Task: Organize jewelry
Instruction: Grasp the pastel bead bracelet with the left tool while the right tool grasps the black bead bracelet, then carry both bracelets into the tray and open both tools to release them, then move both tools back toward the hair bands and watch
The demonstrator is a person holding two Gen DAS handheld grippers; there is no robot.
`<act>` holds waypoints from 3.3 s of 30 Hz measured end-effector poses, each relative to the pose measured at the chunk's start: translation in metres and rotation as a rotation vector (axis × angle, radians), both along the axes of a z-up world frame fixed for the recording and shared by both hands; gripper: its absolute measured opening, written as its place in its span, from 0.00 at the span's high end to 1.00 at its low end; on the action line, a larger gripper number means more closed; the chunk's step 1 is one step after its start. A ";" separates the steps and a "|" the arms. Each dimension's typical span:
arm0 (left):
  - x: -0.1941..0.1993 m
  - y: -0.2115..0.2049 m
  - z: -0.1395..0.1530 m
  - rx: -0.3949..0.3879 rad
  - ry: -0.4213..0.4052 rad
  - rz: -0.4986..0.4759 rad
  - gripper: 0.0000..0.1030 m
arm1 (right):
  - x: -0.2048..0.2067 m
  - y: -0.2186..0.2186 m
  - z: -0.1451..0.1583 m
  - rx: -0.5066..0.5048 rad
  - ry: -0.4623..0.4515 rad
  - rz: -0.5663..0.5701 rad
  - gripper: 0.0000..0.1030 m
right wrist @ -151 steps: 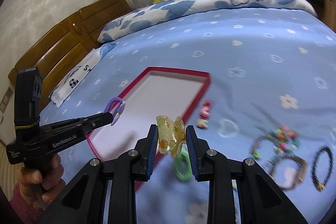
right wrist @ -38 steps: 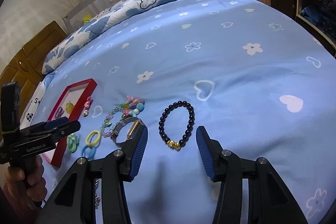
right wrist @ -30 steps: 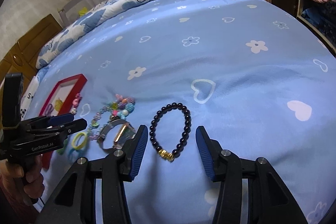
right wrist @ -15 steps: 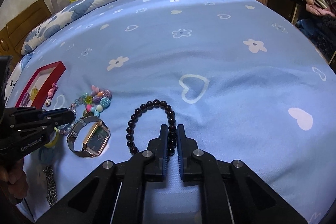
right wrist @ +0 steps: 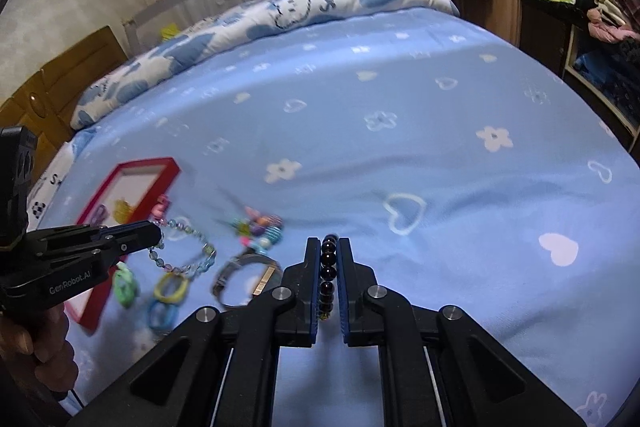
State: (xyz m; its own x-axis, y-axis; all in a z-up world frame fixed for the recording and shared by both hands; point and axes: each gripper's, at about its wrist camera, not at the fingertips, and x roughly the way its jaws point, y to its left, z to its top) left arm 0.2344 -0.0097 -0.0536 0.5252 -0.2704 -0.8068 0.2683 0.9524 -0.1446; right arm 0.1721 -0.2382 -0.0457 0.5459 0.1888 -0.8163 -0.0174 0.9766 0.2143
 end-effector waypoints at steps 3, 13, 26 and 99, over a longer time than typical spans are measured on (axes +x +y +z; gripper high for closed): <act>-0.015 0.014 0.016 -0.019 -0.025 0.017 0.92 | -0.001 0.008 0.011 0.013 -0.020 0.016 0.93; -0.058 0.063 0.046 -0.064 -0.075 0.089 0.92 | -0.003 0.046 0.034 0.057 -0.057 0.106 0.93; -0.084 0.132 0.056 -0.077 -0.080 0.219 0.92 | 0.005 0.125 0.038 0.106 -0.061 0.268 0.93; -0.051 0.216 -0.005 0.001 0.011 0.519 0.49 | 0.052 0.240 -0.018 0.223 0.053 0.401 0.74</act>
